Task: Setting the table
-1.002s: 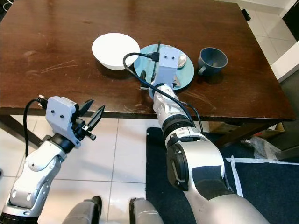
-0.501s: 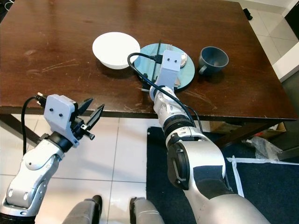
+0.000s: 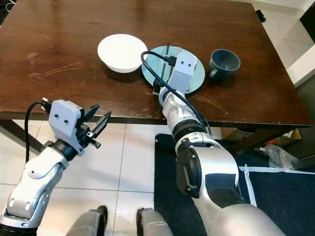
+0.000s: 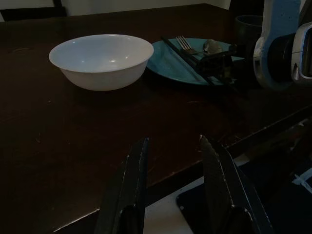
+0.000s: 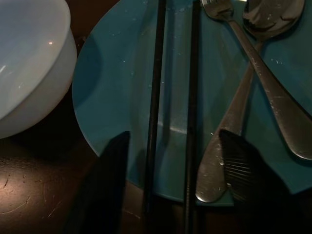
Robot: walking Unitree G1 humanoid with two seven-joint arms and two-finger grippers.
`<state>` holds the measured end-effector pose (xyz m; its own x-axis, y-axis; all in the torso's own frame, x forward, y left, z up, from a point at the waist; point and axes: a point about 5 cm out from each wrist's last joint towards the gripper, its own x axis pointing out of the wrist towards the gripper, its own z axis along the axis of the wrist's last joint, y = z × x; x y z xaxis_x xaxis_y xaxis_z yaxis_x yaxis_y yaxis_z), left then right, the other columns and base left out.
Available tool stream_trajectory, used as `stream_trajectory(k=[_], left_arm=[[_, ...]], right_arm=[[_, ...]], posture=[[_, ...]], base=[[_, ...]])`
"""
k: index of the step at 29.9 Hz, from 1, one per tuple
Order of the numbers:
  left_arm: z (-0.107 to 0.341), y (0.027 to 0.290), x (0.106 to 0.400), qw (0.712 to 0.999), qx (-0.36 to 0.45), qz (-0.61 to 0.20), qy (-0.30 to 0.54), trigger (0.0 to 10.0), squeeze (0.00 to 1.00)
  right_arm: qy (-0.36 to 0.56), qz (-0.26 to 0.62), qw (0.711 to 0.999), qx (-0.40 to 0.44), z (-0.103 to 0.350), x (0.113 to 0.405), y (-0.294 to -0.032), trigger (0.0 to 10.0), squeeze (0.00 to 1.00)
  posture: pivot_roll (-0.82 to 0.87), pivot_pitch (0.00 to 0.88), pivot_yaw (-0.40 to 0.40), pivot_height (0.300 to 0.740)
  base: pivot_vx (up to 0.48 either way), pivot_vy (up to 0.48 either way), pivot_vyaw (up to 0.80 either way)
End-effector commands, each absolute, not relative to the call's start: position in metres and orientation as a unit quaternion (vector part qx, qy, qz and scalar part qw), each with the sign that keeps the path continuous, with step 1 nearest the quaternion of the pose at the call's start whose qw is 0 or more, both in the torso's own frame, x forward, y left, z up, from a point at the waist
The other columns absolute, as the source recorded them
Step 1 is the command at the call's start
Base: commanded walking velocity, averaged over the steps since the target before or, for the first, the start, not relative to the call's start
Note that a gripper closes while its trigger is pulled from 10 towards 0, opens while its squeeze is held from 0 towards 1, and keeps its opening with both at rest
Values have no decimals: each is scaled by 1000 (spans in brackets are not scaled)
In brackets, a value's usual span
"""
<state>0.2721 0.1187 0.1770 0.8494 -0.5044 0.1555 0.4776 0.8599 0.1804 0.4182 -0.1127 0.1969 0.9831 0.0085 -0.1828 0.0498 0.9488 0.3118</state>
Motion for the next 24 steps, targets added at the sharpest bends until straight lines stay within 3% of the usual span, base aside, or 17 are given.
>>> stream_trajectory(k=[1, 3, 4, 6, 9, 10, 11, 13, 14, 18, 19, 20, 21, 24], left_arm=[[175, 116, 270, 957, 61, -266, -93, 10000, 0], [175, 116, 271, 957, 62, -267, -93, 10000, 0], [175, 115, 271, 957, 62, -268, -94, 10000, 0], [176, 115, 272, 957, 63, -268, -94, 10000, 0], [176, 115, 272, 956, 64, -269, -95, 10000, 0], [176, 115, 272, 956, 64, -269, -95, 10000, 0], [177, 115, 272, 956, 64, -269, -95, 10000, 0], [177, 114, 272, 956, 64, -269, -95, 10000, 0], [177, 114, 272, 956, 64, -270, -96, 10000, 0], [177, 113, 272, 956, 65, -271, -96, 10000, 0], [177, 113, 272, 956, 65, -271, -96, 10000, 0], [177, 113, 272, 955, 66, -272, -96, 10000, 0], [177, 113, 272, 955, 66, -272, -96, 10000, 0], [177, 113, 272, 955, 67, -273, -97, 10000, 0]], right_arm=[[132, -13, 976, 173, 180, 414, -110, 0, 0], [132, -13, 975, 176, 180, 414, -109, 39, 0], [132, -13, 975, 179, 181, 414, -109, 745, 0], [133, -12, 974, 181, 181, 414, -109, 824, 0], [135, -11, 973, 188, 181, 414, -109, 1961, 0], [135, -11, 972, 190, 181, 414, -109, 2824, 0], [135, -11, 972, 190, 182, 414, -109, 6471, 0], [136, -11, 972, 190, 182, 414, -109, 6471, 0], [135, -10, 972, 191, 182, 414, -109, 10000, 0], [134, -8, 972, 193, 183, 415, -109, 10000, 0], [133, -9, 972, 192, 183, 415, -110, 10000, 486], [133, -10, 973, 191, 184, 415, -110, 10000, 827], [132, -10, 973, 190, 184, 415, -111, 10000, 1000], [132, -10, 973, 189, 185, 415, -111, 10000, 1000]], posture=[[115, 232, -35, 740], [115, 232, -34, 740], [116, 231, -35, 740], [115, 231, -35, 740], [115, 230, -34, 740], [115, 230, -34, 740], [114, 230, -34, 740], [114, 230, -34, 740], [114, 231, -34, 740], [112, 231, -34, 740], [112, 232, -34, 740], [112, 230, -33, 740], [112, 230, -33, 740], [112, 230, -33, 740]], base=[[0, 0, 0], [0, 0, 0], [0, 0, 0], [0, 0, 0], [0, 0, 0], [0, 0, 0], [0, 0, 0], [0, 0, 0], [0, 0, 0], [0, 0, 0], [0, 0, 0], [0, 0, 0], [0, 0, 0], [0, 0, 0]])
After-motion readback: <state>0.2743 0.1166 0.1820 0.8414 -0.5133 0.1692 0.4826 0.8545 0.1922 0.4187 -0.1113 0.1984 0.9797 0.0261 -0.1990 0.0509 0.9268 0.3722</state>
